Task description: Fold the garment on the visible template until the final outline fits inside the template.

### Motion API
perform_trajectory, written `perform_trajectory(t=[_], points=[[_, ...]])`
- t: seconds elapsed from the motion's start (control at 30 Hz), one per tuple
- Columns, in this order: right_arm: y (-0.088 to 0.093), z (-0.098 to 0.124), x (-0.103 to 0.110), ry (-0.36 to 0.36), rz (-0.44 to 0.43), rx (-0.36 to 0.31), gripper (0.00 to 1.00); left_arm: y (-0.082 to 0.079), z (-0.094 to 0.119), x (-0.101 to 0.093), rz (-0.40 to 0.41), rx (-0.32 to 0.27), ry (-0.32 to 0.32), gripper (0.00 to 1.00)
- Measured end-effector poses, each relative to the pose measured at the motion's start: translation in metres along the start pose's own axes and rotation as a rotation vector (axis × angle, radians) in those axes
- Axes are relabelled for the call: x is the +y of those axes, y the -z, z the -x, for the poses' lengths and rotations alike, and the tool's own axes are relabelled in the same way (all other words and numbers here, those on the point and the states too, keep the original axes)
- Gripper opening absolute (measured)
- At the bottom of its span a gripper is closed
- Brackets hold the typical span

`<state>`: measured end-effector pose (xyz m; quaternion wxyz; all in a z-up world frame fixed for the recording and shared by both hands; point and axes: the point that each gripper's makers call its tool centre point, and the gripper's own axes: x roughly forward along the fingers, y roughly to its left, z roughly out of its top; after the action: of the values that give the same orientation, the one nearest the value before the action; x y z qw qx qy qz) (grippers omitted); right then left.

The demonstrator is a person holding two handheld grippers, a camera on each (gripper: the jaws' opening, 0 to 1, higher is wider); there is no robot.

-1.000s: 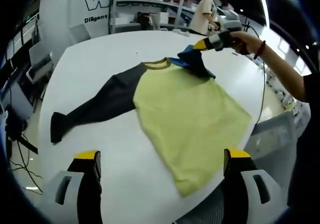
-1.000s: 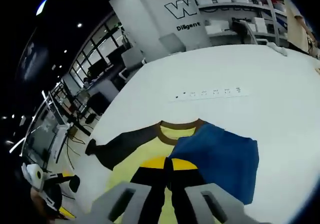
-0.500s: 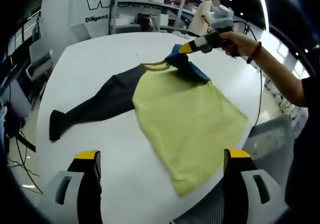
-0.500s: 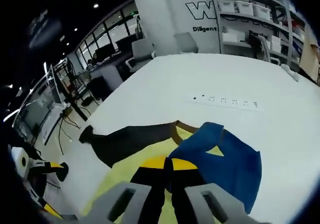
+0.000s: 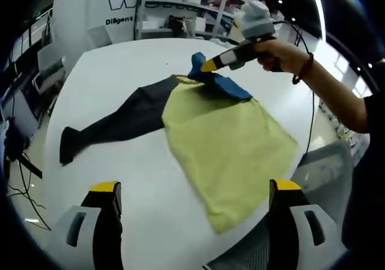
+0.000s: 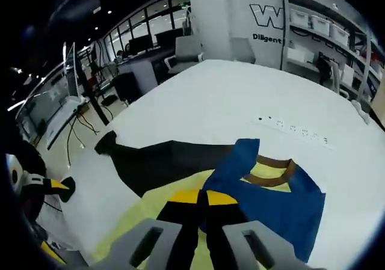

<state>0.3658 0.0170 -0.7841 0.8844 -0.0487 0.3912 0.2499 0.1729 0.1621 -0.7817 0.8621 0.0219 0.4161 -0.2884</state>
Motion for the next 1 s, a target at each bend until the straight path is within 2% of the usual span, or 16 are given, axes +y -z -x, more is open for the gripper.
perform_trajectory(t=[0.3,0.47,0.53,0.7,0.77,0.9,1.0], points=[[0.028,-0.029,0.011,-0.025,0.045,0.077,0.0,0.004,0.005,0.003,0.006,-0.004,-0.005,0.99],[0.037,-0.041,0.021,-0.059,0.079,0.096,0.0,0.006,0.006,0.003,0.008,-0.004,-0.004,0.99],[0.039,-0.043,0.024,-0.071,0.082,0.101,0.0,0.006,0.006,0.002,0.007,-0.004,-0.002,0.99],[0.038,-0.049,0.045,-0.171,0.053,0.083,0.0,0.007,0.005,0.002,0.01,-0.005,0.004,0.99],[0.043,-0.05,0.05,-0.18,0.061,0.106,0.0,0.006,0.006,0.001,0.009,-0.01,0.005,0.99],[0.044,-0.052,0.053,-0.189,0.07,0.11,0.0,0.005,0.008,0.003,0.012,-0.018,0.006,0.99],[0.036,-0.045,0.053,-0.186,0.057,0.068,0.0,0.006,0.009,0.0,0.009,-0.016,0.0,0.99]])
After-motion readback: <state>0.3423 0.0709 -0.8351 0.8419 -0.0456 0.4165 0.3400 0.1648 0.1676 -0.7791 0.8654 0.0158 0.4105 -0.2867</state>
